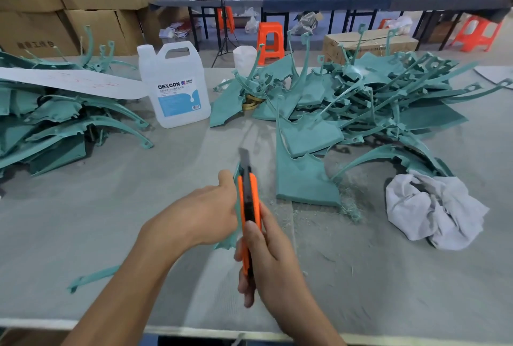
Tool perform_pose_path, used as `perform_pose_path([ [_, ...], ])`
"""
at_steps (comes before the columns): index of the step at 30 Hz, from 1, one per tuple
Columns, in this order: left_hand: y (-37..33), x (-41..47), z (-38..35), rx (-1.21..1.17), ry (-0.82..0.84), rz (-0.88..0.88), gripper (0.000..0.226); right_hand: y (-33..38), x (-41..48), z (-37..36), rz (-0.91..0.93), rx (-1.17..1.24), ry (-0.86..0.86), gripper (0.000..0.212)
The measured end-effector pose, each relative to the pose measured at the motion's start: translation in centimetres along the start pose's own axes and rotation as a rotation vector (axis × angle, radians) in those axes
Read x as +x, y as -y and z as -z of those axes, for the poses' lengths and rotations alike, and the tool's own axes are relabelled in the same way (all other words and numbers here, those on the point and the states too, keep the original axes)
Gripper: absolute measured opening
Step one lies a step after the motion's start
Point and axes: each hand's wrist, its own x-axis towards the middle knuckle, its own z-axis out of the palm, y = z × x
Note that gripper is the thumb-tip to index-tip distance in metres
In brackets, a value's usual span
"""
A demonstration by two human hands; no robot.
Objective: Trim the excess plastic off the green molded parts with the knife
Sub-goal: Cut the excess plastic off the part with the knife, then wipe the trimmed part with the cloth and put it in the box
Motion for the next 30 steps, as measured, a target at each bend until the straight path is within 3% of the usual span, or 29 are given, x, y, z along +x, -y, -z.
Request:
perform_pose_path([
  [2, 0.0, 0.0, 0.0, 0.011, -0.007, -0.011, 0.016, 1.3, 0.2, 0.6, 0.046, 0.018, 0.005, 0.032],
  [4, 0.4, -0.1, -0.1, 0.019, -0.011, -0.007, 0.017, 1.7, 0.3, 2.3, 0.051, -0.109, -0.136, 0.019],
  [7, 1.6, -0.4, -0.5, -0.016, -0.038, 0.009, 0.016, 0.7, -0.3, 7.1, 0.026, -0.599, -0.327, 0.008],
  [10, 2.8, -0.7, -0.7, -0.019, -0.095, 0.032, 0.015, -0.3, -1.4, 11.7, -0.033, -0.954, -0.315, 0.015],
  [12, 3.2, -0.9, -0.9, 0.016, -0.200, 0.044, 0.013, -0.7, -1.8, 13.8, -0.124, -1.170, -0.268, 0.029],
  [14, 3.3, -1.1, -1.2, 0.026, -0.402, 0.022, 0.013, -0.4, -2.0, 15.6, -0.151, -1.238, -0.309, 0.040],
  [16, 3.4, -1.1, -1.3, -0.001, -0.632, -0.038, 0.011, 0.7, -1.7, 17.7, -0.057, -1.262, -0.458, 0.048],
  [18, 3.6, -1.0, -1.5, -0.054, -0.762, -0.099, 0.017, 2.0, -0.9, 20.5, 0.031, -1.336, -0.676, 0.047],
  [20, 4.1, -0.7, -2.2, -0.176, -0.831, -0.120, 0.028, 3.0, -0.2, 23.2, -0.057, -1.339, -0.798, 0.051],
  [22, 4.8, -0.4, -3.4, -0.245, -0.820, -0.109, 0.042, 3.0, 0.1, 25.3, -0.215, -1.353, -0.787, 0.055],
  [24, 5.3, -0.4, -4.8, -0.314, -0.661, -0.118, 0.054, 2.3, 0.0, 26.6, -0.325, -1.291, -0.775, 0.056],
  [30, 6.7, -1.2, -5.6, -1.110, -0.374, -0.107, 0.046, 1.8, -0.8, 26.1, -0.103, -1.188, -0.816, 0.036],
])
